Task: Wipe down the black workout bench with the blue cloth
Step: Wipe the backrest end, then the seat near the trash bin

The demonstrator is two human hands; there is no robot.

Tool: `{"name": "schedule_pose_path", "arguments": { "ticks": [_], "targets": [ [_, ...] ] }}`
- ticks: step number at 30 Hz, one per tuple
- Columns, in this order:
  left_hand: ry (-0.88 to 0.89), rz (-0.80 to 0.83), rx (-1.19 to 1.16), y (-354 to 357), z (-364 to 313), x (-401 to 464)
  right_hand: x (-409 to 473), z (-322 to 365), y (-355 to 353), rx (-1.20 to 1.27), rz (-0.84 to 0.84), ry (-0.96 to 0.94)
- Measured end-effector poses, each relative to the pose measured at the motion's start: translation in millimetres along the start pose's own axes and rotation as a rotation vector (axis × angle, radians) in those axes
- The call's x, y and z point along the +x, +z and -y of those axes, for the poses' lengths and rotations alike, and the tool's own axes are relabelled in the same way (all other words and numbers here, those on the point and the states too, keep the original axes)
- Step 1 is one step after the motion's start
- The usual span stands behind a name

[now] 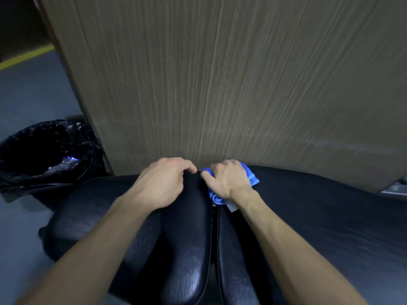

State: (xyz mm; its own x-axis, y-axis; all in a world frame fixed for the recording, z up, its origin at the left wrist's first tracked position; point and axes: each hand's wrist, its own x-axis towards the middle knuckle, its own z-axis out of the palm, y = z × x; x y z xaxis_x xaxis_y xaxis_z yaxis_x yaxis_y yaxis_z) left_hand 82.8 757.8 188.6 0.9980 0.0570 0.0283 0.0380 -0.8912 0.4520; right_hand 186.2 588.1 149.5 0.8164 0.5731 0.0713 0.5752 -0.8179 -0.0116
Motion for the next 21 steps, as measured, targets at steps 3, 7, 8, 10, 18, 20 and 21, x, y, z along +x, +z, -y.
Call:
{"name": "schedule_pose_path", "arguments": {
  "ticks": [3,7,8,10,18,20,21],
  "targets": [
    [-0.014,-0.023,-0.021,-4,-4,1,-19,6,2,0.031,-0.028,0.035],
    [-0.06,-0.054,-0.011,-13,-11,-4,-39,14,3,0.111,-0.064,0.059],
    [-0.073,-0.057,0.001,-16,-9,-9,-41,13,3,0.129,-0.073,0.069],
    [-0.085,-0.061,0.039,-25,-4,-27,-42,12,3,0.14,-0.099,0.078],
    [-0.176,0.019,0.124,-43,52,-100,-24,9,1,0.144,-0.07,0.093],
    [-0.191,0.043,0.127,-44,72,-115,-8,10,0,0.157,-0.02,0.112],
    [-0.196,0.064,0.13,-48,83,-123,0,12,-1,0.164,0.018,0.112]
  ]
}}
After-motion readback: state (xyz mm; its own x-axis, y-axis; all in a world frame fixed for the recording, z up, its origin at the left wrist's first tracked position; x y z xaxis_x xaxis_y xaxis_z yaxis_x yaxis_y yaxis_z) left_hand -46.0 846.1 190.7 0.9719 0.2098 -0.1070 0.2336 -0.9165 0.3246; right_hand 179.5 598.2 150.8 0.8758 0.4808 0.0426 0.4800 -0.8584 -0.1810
